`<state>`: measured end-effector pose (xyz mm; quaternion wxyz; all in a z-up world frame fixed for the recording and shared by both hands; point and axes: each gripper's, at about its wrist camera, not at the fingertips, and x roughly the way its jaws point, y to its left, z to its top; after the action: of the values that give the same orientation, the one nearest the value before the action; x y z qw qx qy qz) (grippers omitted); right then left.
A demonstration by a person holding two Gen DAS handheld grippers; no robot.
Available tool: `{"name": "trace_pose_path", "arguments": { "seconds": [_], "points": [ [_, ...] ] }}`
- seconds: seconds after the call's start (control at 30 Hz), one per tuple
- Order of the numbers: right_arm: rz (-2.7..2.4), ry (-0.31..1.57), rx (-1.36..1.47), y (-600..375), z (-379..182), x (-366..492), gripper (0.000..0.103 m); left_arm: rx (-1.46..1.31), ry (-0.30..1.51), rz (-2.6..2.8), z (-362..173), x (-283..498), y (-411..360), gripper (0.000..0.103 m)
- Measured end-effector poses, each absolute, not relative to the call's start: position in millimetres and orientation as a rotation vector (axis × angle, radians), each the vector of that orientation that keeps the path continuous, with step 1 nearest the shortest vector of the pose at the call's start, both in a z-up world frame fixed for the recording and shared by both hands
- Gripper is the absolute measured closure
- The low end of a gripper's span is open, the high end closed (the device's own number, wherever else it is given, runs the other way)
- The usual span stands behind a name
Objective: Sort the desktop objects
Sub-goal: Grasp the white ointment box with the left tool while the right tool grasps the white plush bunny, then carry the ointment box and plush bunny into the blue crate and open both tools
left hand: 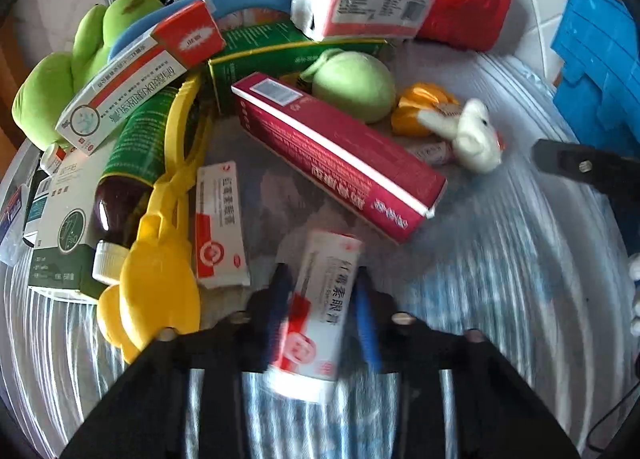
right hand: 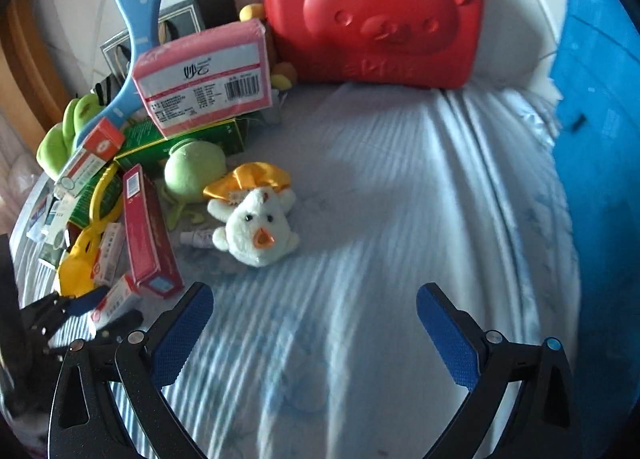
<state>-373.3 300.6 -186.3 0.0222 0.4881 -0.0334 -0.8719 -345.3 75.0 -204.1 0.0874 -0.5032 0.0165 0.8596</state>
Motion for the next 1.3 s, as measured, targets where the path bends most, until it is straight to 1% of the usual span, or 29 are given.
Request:
{"name": "trace_pose_path", "arguments": {
  "seconds": [0.07, 0.17, 0.23, 0.27, 0.3, 0.33, 0.37, 0.5, 0.67, 0.8, 1.03, 1.17, 1.3],
  "points": [
    [-2.679, -0.075, 1.518, 292, -195, -390, 0.000, -1.500, 0.012, 2.556, -206, -352, 73, 0.075],
    [-2.633, -0.065, 1.539, 281, -206, -406, 0.000, -1.506, 0.009, 2.564, -209, -357, 72, 0.075],
    [-2.609, -0.060, 1.555, 275, -212, -414, 0.004, -1.503, 0.007, 2.562, -210, -358, 73, 0.075],
    [-2.604, -0.054, 1.560, 272, -215, -418, 0.018, -1.500, 0.013, 2.566, -206, -355, 76, 0.075],
    [-2.595, -0.048, 1.572, 270, -218, -420, 0.039, -1.497, 0.018, 2.568, -205, -354, 78, 0.075],
    [-2.587, -0.040, 1.596, 268, -221, -422, 0.049, -1.495, 0.018, 2.568, -205, -354, 79, 0.075],
    [-2.594, -0.029, 1.603, 268, -222, -422, 0.057, -1.492, 0.013, 2.570, -199, -354, 81, 0.075],
    [-2.622, -0.025, 1.554, 270, -207, -403, 0.061, -1.459, -0.014, 2.598, -181, -345, 84, 0.075],
    [-2.690, -0.063, 1.452, 281, -166, -350, 0.062, -1.367, -0.022, 2.633, -147, -324, 86, 0.075],
    [-2.739, -0.087, 1.354, 287, -125, -297, 0.063, -1.251, -0.032, 2.669, -108, -301, 89, 0.075],
    [-2.865, -0.065, 1.137, 286, -49, -244, 0.062, -0.992, -0.002, 2.727, -29, -241, 94, 0.075],
    [-2.948, -0.039, 0.987, 292, -7, -202, 0.062, -0.868, 0.003, 2.737, 10, -215, 108, 0.075],
    [-3.034, -0.034, 0.863, 308, 29, -164, 0.062, -0.752, 0.021, 2.716, 46, -191, 140, 0.075]
  ]
}}
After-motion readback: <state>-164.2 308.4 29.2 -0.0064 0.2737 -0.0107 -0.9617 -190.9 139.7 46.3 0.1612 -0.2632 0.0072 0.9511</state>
